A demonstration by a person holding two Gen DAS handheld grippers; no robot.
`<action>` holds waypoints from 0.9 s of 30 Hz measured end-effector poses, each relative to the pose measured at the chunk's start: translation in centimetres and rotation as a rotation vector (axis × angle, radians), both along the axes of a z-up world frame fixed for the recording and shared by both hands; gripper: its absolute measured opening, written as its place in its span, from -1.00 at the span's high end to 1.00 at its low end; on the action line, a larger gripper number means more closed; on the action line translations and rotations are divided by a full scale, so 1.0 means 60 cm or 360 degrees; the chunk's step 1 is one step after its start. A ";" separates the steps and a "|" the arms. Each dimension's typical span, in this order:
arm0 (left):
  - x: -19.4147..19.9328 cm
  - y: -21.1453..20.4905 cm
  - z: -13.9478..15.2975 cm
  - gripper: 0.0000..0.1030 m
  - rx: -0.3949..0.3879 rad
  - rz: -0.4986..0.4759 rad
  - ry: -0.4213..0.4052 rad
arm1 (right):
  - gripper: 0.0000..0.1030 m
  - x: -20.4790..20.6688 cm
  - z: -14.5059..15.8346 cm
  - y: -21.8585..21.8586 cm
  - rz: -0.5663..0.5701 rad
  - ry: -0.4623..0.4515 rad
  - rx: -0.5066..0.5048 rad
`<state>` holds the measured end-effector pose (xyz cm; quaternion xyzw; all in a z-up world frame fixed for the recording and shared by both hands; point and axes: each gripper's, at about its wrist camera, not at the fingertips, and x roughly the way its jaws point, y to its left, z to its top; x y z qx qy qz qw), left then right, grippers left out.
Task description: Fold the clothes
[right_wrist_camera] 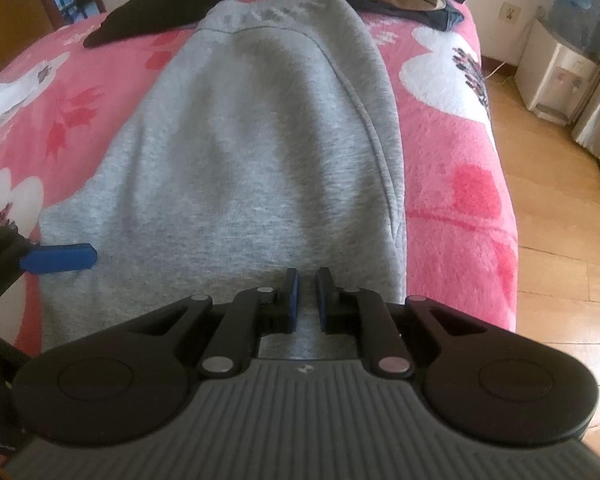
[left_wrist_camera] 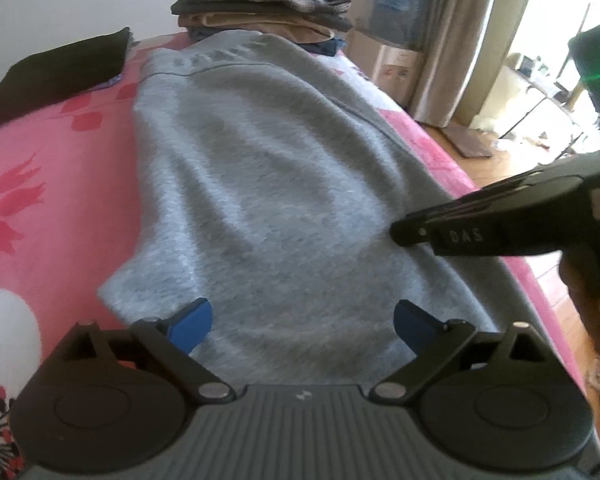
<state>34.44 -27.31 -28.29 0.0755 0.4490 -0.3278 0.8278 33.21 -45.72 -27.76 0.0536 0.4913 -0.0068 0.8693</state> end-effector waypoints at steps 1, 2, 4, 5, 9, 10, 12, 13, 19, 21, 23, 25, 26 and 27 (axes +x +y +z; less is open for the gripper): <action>0.003 0.010 0.004 -0.91 -0.0051 0.0002 0.0030 | 0.83 0.003 0.001 -0.001 0.0005 0.0017 0.0004; 0.007 0.023 0.009 -0.91 -0.0132 -0.0006 0.0070 | 0.83 0.005 0.001 -0.001 0.0015 0.0028 0.0003; 0.017 0.050 0.020 -0.91 -0.0316 -0.0015 0.0137 | 0.83 0.004 0.001 0.000 0.0037 0.0024 -0.0005; 0.025 0.063 0.026 -0.91 -0.0389 0.0015 0.0143 | 0.82 0.002 0.000 0.000 0.0048 0.0017 -0.0009; 0.087 0.085 0.041 -0.91 -0.0528 0.0190 0.0103 | 0.82 -0.007 -0.001 0.001 0.0072 -0.0025 -0.0017; 0.113 0.084 0.043 -0.91 -0.0542 0.0233 0.0076 | 0.82 -0.007 0.000 0.001 0.0079 -0.0029 -0.0019; 0.162 0.080 0.045 -0.89 -0.0534 0.0289 0.0027 | 0.81 0.000 0.006 0.001 0.0117 0.0003 -0.0035; 0.190 0.078 0.044 -0.89 -0.0543 0.0295 -0.0003 | 0.77 0.007 0.010 0.002 0.0142 0.0028 -0.0048; 0.336 0.079 0.019 -0.87 -0.0560 0.0397 -0.0157 | 0.03 0.067 0.097 -0.046 0.0049 -0.0263 0.0124; 0.377 0.087 0.003 -0.85 -0.0593 0.0441 -0.0128 | -0.13 0.105 0.117 -0.074 -0.0043 -0.0384 0.0198; 0.414 0.093 -0.018 -0.82 -0.0651 0.0426 -0.0015 | -0.27 0.154 0.117 -0.110 -0.0178 -0.0458 0.0338; 0.439 0.102 -0.041 -0.77 -0.0729 0.0385 0.0133 | -0.34 0.202 0.105 -0.143 -0.0306 -0.0489 0.0493; 0.450 0.104 -0.051 -0.74 -0.0763 0.0369 0.0192 | -0.40 0.228 0.094 -0.158 -0.0355 -0.0485 0.0572; 0.460 0.105 -0.061 -0.74 -0.0794 0.0355 0.0247 | -0.44 0.253 0.082 -0.172 -0.0391 -0.0466 0.0640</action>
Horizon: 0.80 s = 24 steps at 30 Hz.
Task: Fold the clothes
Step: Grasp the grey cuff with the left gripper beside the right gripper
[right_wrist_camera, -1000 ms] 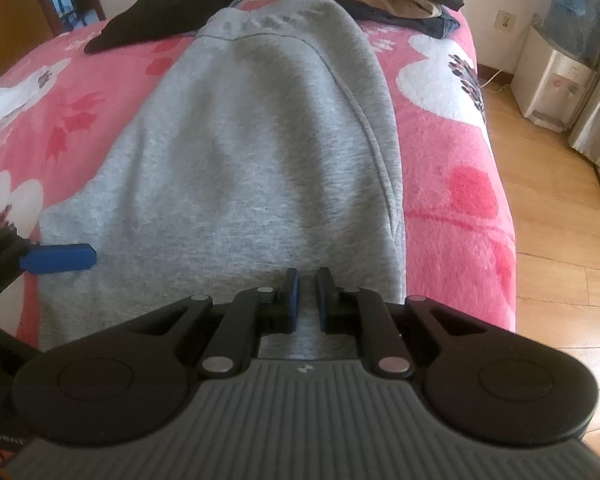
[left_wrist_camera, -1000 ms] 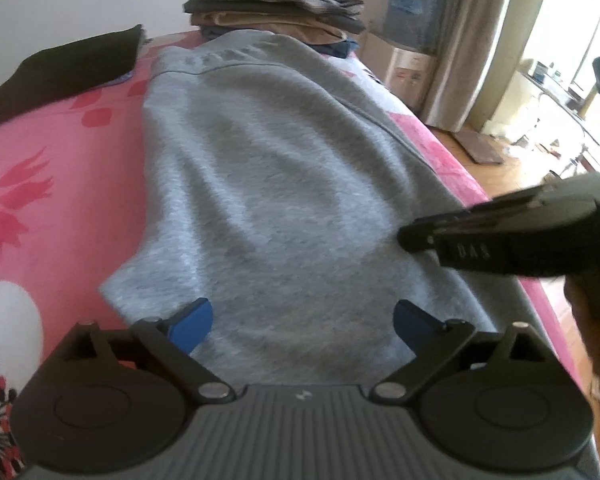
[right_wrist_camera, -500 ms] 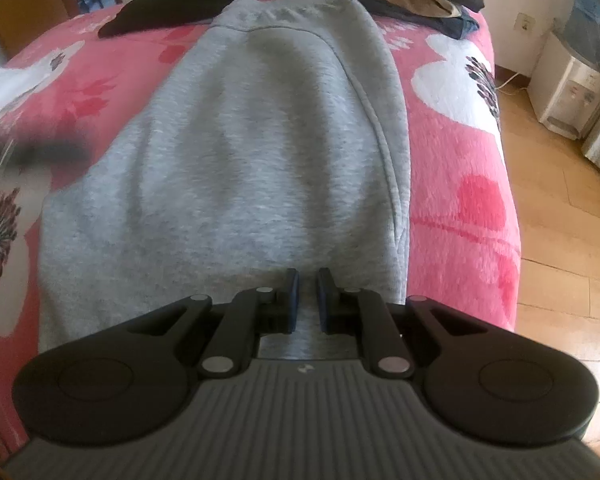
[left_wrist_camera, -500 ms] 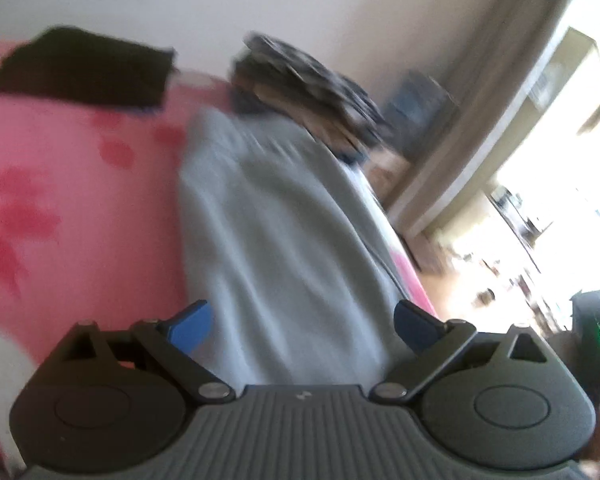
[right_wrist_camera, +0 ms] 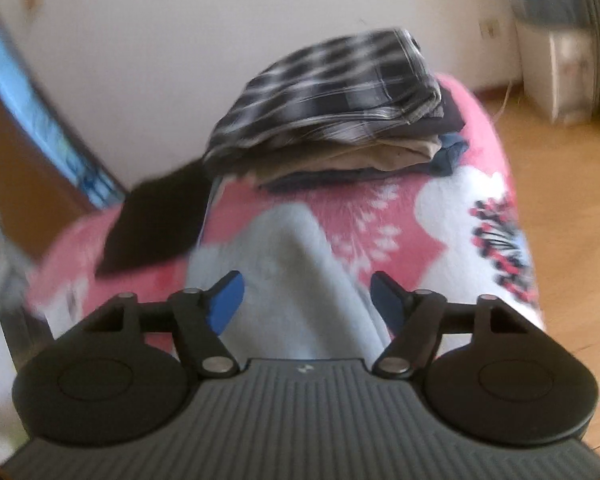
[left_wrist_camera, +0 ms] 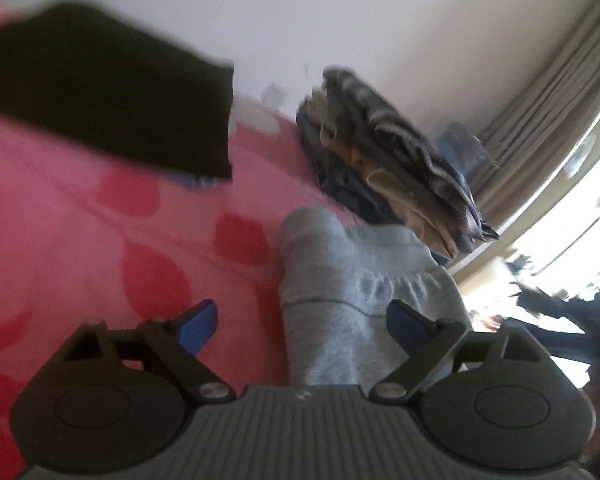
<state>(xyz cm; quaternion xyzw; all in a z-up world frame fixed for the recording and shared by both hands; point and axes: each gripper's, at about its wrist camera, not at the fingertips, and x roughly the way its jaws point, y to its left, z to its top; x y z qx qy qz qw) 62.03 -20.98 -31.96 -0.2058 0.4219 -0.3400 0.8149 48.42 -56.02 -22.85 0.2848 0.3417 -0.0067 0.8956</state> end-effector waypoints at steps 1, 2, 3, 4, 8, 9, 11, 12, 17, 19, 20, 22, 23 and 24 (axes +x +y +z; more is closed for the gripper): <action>0.006 0.001 -0.006 -0.74 -0.0030 -0.0021 0.0010 | -0.52 0.022 -0.015 -0.010 -0.0035 0.0026 0.0056; 0.010 0.000 -0.007 -0.73 -0.0050 -0.0059 -0.0005 | -0.53 0.043 -0.031 -0.020 -0.0069 0.0053 0.0110; 0.016 -0.002 -0.008 -0.71 -0.0061 -0.0106 -0.0016 | -0.53 0.061 -0.045 -0.025 -0.0082 0.0097 0.0135; 0.022 -0.005 -0.010 -0.68 -0.0068 -0.0140 -0.0016 | -0.53 0.079 -0.059 -0.029 -0.0093 0.0142 0.0157; 0.045 -0.012 -0.027 -0.25 -0.0111 -0.0189 0.0028 | -0.53 0.137 -0.090 -0.021 0.0013 0.0266 0.0203; 0.050 -0.013 -0.031 -0.18 -0.0128 -0.0184 0.0043 | -0.53 0.146 -0.091 -0.016 0.0047 0.0259 0.0214; 0.058 -0.016 -0.037 -0.14 -0.0176 -0.0186 0.0064 | -0.52 0.162 -0.095 -0.003 0.0090 0.0268 0.0190; 0.058 -0.018 -0.038 -0.11 -0.0183 -0.0192 0.0059 | -0.52 0.167 -0.100 0.000 0.0099 0.0282 0.0184; 0.054 -0.031 -0.039 -0.02 -0.0167 -0.0219 0.0007 | -0.48 0.166 -0.111 -0.012 0.0101 0.0245 0.0262; 0.054 -0.032 -0.040 0.05 -0.0171 -0.0216 0.0012 | -0.47 0.160 -0.112 -0.022 0.0069 0.0218 0.0323; 0.053 -0.033 -0.041 0.07 -0.0176 -0.0210 0.0020 | -0.47 0.156 -0.113 -0.025 0.0055 0.0208 0.0343; 0.051 -0.035 -0.040 0.12 -0.0163 -0.0194 0.0020 | -0.48 0.160 -0.115 -0.019 0.0083 0.0231 0.0316; 0.051 -0.037 -0.040 0.15 -0.0155 -0.0186 0.0019 | -0.51 0.165 -0.115 -0.009 0.0101 0.0243 0.0275; 0.050 -0.038 -0.039 0.20 -0.0147 -0.0178 0.0018 | -0.51 0.172 -0.113 -0.002 0.0111 0.0252 0.0239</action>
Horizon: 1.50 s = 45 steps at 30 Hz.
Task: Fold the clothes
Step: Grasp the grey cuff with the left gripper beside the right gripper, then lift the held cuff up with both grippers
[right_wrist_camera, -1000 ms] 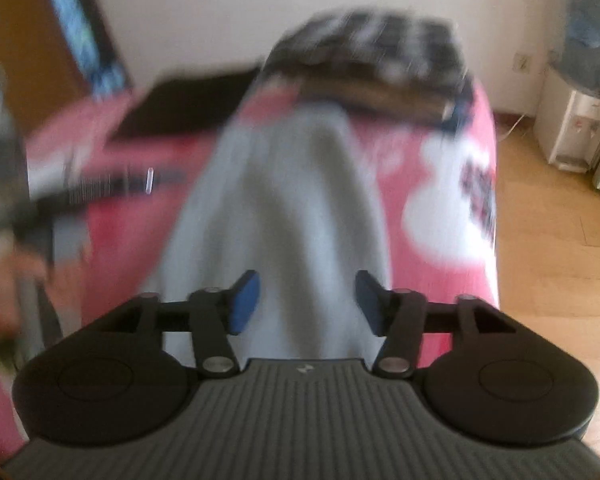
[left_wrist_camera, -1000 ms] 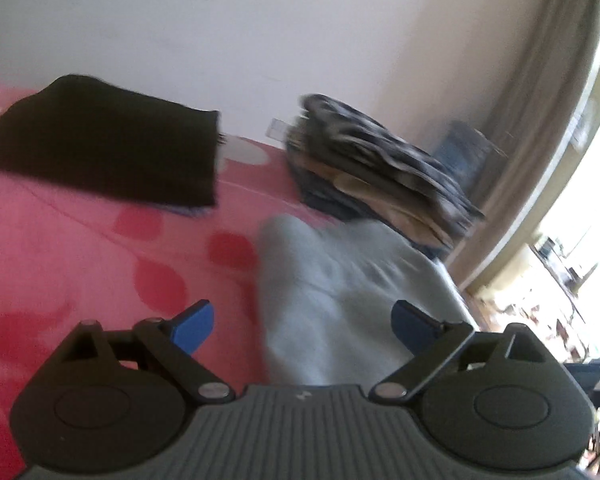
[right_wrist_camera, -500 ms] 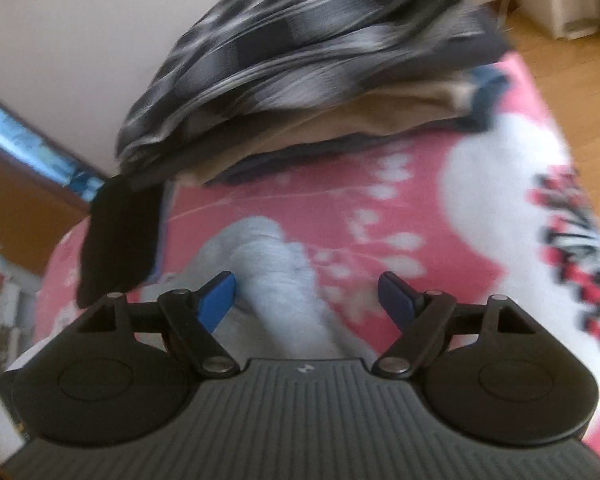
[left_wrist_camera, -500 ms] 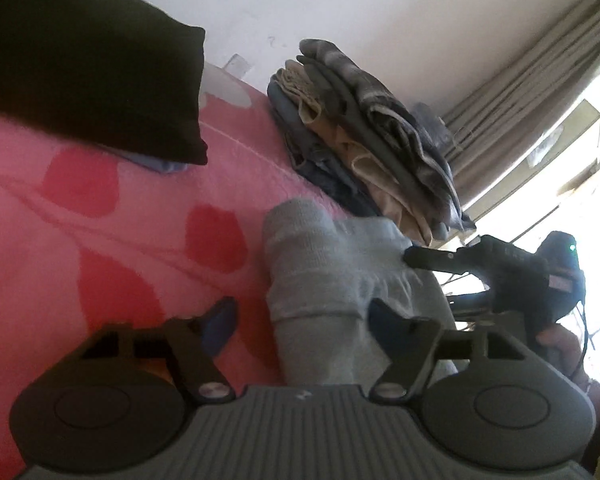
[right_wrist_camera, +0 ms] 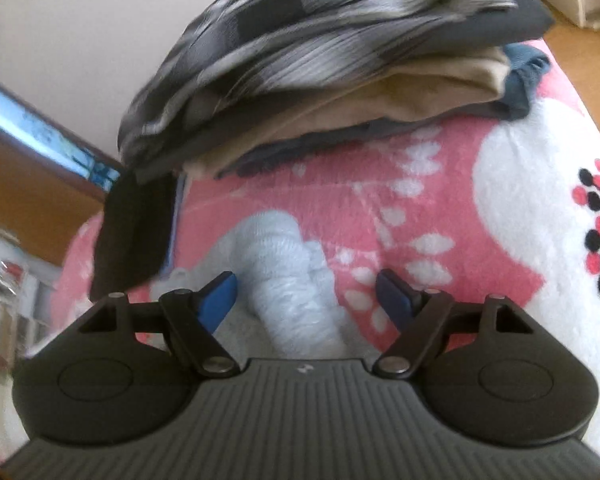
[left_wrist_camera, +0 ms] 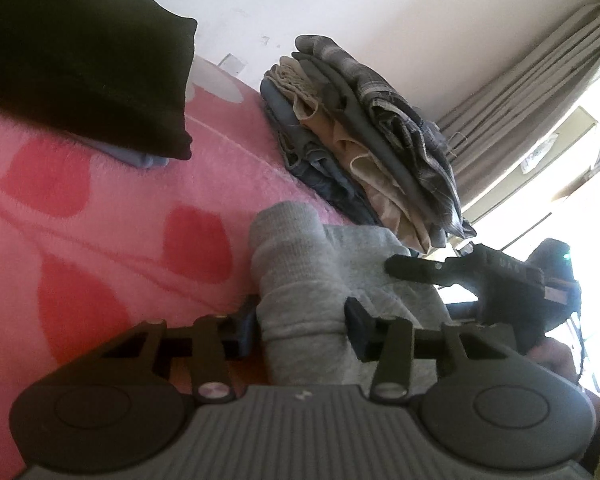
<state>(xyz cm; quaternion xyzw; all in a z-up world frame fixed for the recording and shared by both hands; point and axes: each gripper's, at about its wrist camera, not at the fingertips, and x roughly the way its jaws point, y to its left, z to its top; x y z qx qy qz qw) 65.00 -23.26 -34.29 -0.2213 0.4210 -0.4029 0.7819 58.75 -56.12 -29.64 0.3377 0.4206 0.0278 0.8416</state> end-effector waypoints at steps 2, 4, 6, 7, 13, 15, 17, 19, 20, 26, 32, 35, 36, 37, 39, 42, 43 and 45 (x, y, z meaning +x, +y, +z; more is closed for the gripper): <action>-0.005 -0.003 0.004 0.26 0.0017 0.0033 -0.0006 | 0.02 0.008 0.005 0.019 0.0031 0.0016 -0.0058; -0.012 -0.006 0.010 0.31 0.0036 0.0064 -0.0026 | 0.12 0.008 0.008 0.028 0.0025 0.0017 -0.0103; -0.023 -0.009 0.024 0.35 0.0055 0.0081 -0.0090 | 0.26 -0.002 0.019 0.031 0.0025 -0.0021 -0.0146; -0.029 -0.010 0.032 0.36 0.0058 0.0087 -0.0122 | 0.34 -0.009 0.025 0.030 0.0016 -0.0043 -0.0149; -0.075 -0.009 0.102 0.37 0.0081 0.0137 -0.0322 | 0.45 -0.052 0.077 0.030 -0.0003 -0.0205 -0.0129; -0.100 -0.005 0.128 0.38 0.0095 0.0153 -0.0379 | 0.45 -0.073 0.102 0.033 0.0010 -0.0268 -0.0120; -0.130 -0.002 0.159 0.38 0.0128 0.0143 -0.0457 | 0.46 -0.096 0.126 0.034 0.0029 -0.0325 -0.0106; -0.161 0.000 0.190 0.38 0.0156 0.0122 -0.0533 | 0.46 -0.124 0.151 0.036 0.0055 -0.0376 -0.0103; -0.179 0.000 0.205 0.38 0.0169 0.0109 -0.0570 | 0.46 -0.144 0.164 0.034 0.0068 -0.0401 -0.0098; -0.307 0.017 0.289 0.38 0.0259 0.0023 -0.0811 | 0.47 -0.247 0.230 0.052 0.0168 -0.0560 -0.0082; -0.447 0.039 0.322 0.38 0.0314 -0.0044 -0.0937 | 0.48 -0.403 0.256 0.067 0.0228 -0.0737 -0.0033; -0.524 0.033 0.325 0.38 0.0366 -0.0126 -0.1005 | 0.49 -0.490 0.254 0.071 0.0226 -0.0798 -0.0003; -0.551 0.030 0.326 0.38 0.0381 -0.0161 -0.1030 | 0.49 -0.520 0.248 0.070 0.0213 -0.0802 0.0006; -0.578 0.027 0.328 0.38 0.0397 -0.0197 -0.1054 | 0.49 -0.548 0.243 0.068 0.0197 -0.0800 0.0018; -0.632 0.022 0.336 0.38 0.0402 -0.0261 -0.1094 | 0.49 -0.604 0.237 0.066 0.0163 -0.0800 0.0034; -0.714 0.021 0.349 0.38 0.0397 -0.0355 -0.1129 | 0.49 -0.694 0.243 0.067 0.0137 -0.0802 0.0029; -0.740 0.022 0.352 0.38 0.0400 -0.0384 -0.1138 | 0.49 -0.722 0.246 0.067 0.0132 -0.0794 0.0024; -0.795 0.029 0.356 0.38 0.0402 -0.0421 -0.1150 | 0.50 -0.775 0.249 0.073 0.0124 -0.0754 0.0012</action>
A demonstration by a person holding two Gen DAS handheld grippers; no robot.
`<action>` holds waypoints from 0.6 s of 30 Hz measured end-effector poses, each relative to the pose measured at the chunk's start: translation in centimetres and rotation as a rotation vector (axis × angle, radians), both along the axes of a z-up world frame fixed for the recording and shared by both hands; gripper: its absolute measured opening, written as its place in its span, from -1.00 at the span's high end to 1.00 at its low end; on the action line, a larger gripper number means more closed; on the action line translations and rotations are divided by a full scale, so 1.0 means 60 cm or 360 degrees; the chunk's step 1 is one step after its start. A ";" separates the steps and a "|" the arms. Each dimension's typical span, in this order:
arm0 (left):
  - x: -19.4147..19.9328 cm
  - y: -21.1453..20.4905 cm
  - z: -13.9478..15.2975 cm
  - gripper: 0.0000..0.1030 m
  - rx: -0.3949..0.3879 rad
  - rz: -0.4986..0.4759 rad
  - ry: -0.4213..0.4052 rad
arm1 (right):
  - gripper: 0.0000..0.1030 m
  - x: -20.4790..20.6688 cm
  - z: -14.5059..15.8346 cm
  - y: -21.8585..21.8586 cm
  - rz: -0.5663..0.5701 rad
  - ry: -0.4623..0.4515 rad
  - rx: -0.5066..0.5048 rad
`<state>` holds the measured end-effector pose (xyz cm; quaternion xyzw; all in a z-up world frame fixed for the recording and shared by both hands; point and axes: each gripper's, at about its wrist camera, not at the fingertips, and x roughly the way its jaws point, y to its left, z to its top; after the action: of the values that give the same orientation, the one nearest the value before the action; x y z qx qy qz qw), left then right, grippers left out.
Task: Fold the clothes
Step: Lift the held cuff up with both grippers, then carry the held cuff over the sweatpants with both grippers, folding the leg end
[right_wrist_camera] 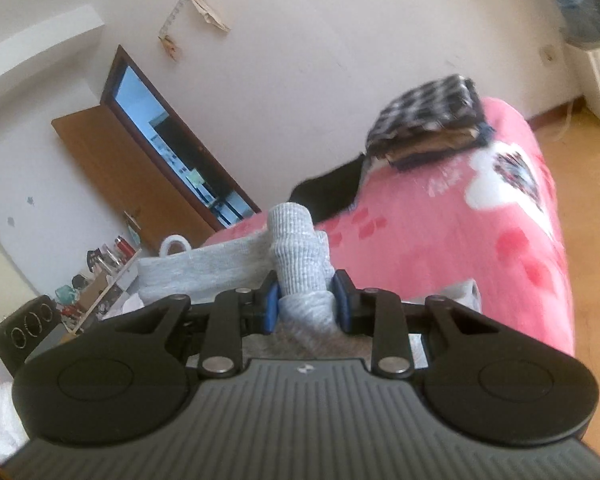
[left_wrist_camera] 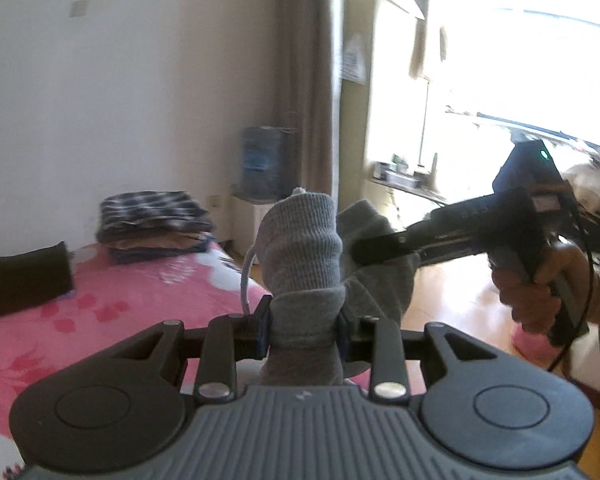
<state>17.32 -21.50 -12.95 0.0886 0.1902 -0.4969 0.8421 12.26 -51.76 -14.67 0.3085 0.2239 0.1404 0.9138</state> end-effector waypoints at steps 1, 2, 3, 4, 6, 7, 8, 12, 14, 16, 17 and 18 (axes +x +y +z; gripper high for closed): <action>-0.027 0.004 0.002 0.39 0.0007 -0.0016 -0.0004 | 0.50 -0.028 0.001 0.005 -0.0009 0.0013 0.0000; -0.053 0.009 0.003 0.39 0.0014 -0.0034 0.0009 | 0.50 -0.056 0.003 0.011 -0.0018 0.0026 0.0000; -0.076 0.015 0.002 0.39 0.0032 -0.0055 0.0023 | 0.50 -0.084 0.004 0.016 -0.0027 0.0039 0.0000; -0.099 0.021 0.001 0.39 0.0053 -0.0077 0.0038 | 0.50 -0.115 0.003 0.025 -0.0038 0.0050 0.0003; -0.143 0.032 -0.004 0.39 0.0105 -0.0131 0.0057 | 0.50 -0.176 0.000 0.042 -0.0061 0.0074 0.0008; -0.168 0.036 -0.010 0.39 0.0150 -0.0178 0.0051 | 0.50 -0.207 -0.008 0.053 -0.0070 0.0110 0.0002; -0.193 0.039 -0.017 0.39 0.0200 -0.0229 0.0043 | 0.50 -0.232 -0.018 0.061 -0.0076 0.0137 -0.0014; -0.284 0.041 -0.044 0.39 0.0429 -0.0472 -0.0051 | 0.50 -0.349 -0.064 0.094 -0.0133 0.0256 0.0021; -0.323 0.040 -0.057 0.39 0.0543 -0.0577 -0.0118 | 0.51 -0.396 -0.083 0.107 -0.0143 0.0278 0.0017; -0.352 0.044 -0.070 0.39 0.0617 -0.0625 -0.0148 | 0.51 -0.434 -0.096 0.120 -0.0137 0.0287 -0.0003; -0.365 0.045 -0.078 0.39 0.0644 -0.0641 -0.0152 | 0.51 -0.446 -0.101 0.126 -0.0124 0.0285 -0.0023; -0.376 0.048 -0.087 0.39 0.0657 -0.0648 -0.0146 | 0.51 -0.458 -0.106 0.131 -0.0111 0.0283 -0.0043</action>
<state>-5.26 -18.61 -18.15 0.3168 0.2274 -0.6020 0.6968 -15.25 -43.89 -21.02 0.3150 0.2952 0.0774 0.8987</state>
